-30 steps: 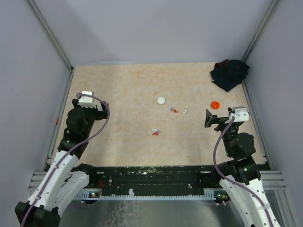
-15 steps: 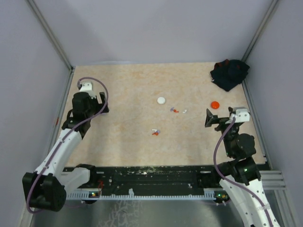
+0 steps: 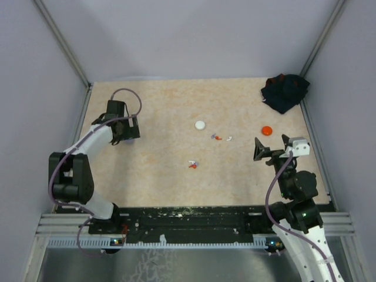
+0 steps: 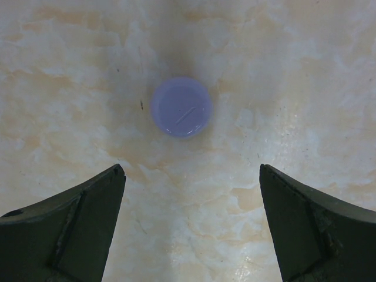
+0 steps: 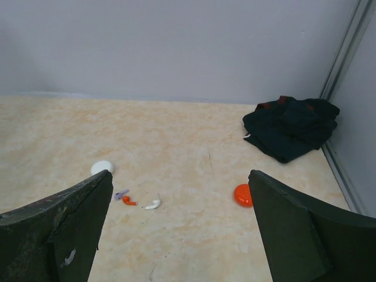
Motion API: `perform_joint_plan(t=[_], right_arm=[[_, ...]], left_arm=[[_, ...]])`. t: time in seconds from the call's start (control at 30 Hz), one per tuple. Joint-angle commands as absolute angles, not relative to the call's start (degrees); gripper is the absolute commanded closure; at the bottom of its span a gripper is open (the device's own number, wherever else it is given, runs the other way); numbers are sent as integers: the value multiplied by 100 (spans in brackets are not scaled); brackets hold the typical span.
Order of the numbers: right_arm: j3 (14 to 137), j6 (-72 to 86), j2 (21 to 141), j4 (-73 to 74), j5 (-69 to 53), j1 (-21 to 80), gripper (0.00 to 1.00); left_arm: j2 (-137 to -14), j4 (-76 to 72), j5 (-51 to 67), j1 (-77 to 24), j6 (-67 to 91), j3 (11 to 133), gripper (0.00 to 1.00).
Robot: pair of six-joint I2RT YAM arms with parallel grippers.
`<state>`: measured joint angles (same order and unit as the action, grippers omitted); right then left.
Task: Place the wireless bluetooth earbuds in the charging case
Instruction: Pick up the charging case at the center of the board.
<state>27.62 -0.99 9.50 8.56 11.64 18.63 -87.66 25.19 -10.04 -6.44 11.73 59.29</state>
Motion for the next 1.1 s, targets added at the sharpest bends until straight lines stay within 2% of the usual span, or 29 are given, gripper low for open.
perform_joint_plan(t=[0.0, 0.33, 0.47, 0.87, 1.07], right_arm=[[2739, -73, 755, 488, 996, 1925, 2], [2695, -27, 639, 470, 1102, 1933, 2], [2677, -32, 648, 457, 1101, 1940, 2], [2676, -46, 685, 466, 1137, 1942, 2], [2665, -44, 686, 467, 1151, 1940, 2]], left_arm=[[-9214, 2861, -979, -585, 1419, 6310, 0], [-10319, 3086, -1006, -304, 1788, 6856, 8], [-10558, 3052, -976, -255, 1714, 7042, 15], [-10827, 3113, -656, -187, 1479, 7401, 16], [-10876, 3163, 170, -186, 1459, 7431, 19]])
